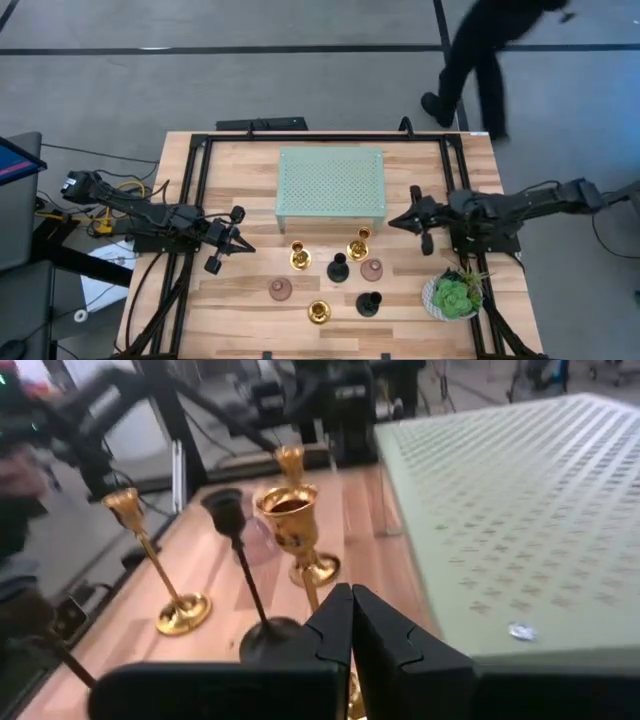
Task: Pick & Place candle stick holders
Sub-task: Put the right gold candle holder on the shelf
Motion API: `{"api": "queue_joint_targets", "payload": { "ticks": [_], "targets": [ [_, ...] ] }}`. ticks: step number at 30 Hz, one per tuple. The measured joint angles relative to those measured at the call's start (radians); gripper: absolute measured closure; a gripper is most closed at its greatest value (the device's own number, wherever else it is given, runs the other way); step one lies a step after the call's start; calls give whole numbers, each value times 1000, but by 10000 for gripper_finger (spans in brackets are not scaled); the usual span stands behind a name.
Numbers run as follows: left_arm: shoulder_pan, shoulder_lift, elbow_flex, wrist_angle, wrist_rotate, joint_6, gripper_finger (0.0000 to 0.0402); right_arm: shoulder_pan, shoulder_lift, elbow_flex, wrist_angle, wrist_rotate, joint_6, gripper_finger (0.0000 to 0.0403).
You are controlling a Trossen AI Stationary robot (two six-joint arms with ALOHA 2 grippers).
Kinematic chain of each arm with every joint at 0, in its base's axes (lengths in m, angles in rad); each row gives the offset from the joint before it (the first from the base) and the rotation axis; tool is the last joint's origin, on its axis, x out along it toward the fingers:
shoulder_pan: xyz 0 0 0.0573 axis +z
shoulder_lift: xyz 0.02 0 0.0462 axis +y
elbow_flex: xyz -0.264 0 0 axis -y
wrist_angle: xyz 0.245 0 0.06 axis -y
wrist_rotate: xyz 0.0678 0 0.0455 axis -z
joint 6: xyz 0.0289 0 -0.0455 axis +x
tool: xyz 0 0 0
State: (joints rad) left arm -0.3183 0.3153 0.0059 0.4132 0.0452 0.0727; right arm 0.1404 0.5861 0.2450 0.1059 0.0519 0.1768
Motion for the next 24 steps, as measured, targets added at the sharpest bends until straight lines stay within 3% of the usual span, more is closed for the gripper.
{"api": "queue_joint_targets", "payload": {
  "ticks": [11, 24],
  "targets": [
    [0, 0, 0, 0, 0, 0, 389, 154, 270, 161, -43, 138, -2, 403],
    [0, 0, 0, 0, 0, 0, 389, 207, 467, 228, -64, 276, 0, 403]
  ]
}}
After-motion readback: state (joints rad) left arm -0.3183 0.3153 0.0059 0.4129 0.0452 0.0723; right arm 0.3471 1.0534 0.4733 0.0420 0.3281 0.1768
